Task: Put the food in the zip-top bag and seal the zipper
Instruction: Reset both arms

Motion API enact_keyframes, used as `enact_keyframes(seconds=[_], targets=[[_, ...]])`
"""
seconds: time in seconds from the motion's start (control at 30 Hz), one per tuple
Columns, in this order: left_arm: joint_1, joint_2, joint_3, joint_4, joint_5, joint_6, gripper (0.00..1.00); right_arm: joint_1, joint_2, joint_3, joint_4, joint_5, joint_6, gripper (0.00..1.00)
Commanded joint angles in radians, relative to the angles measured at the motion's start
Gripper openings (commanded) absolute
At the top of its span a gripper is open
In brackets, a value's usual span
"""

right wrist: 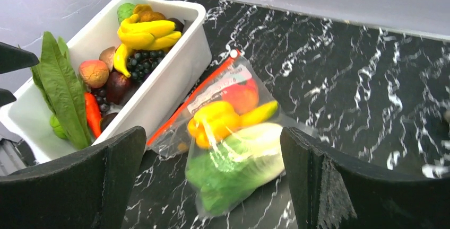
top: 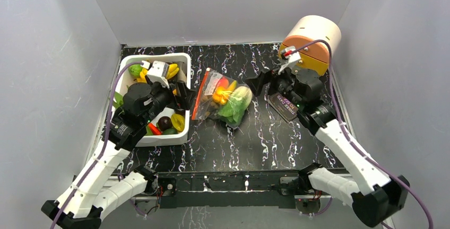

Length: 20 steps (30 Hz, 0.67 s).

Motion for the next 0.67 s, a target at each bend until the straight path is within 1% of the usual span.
enact_keyframes(seconds=[0.0, 0.1, 0.27, 0.5, 0.63], targets=[[0.004, -0.046, 0.043, 0.054, -0.005, -0.055, 0.98, -0.003, -0.152, 0.063, -0.268, 0.098, 0.088, 0.98], [0.004, -0.052, 0.038, 0.053, -0.004, -0.082, 0.98, -0.004, -0.258, 0.064, -0.333, 0.143, 0.111, 0.98], [0.003, -0.066, -0.004, 0.054, -0.004, -0.111, 0.98, -0.004, -0.340, 0.029, -0.347, 0.172, 0.125, 0.98], [0.003, -0.068, -0.040, 0.033, 0.015, -0.138, 0.98, -0.003, -0.355, 0.000, -0.386, 0.174, 0.163, 0.98], [0.002, -0.066, -0.038, 0.021, 0.016, -0.124, 0.98, -0.003, -0.344, -0.005, -0.384, 0.166, 0.194, 0.98]])
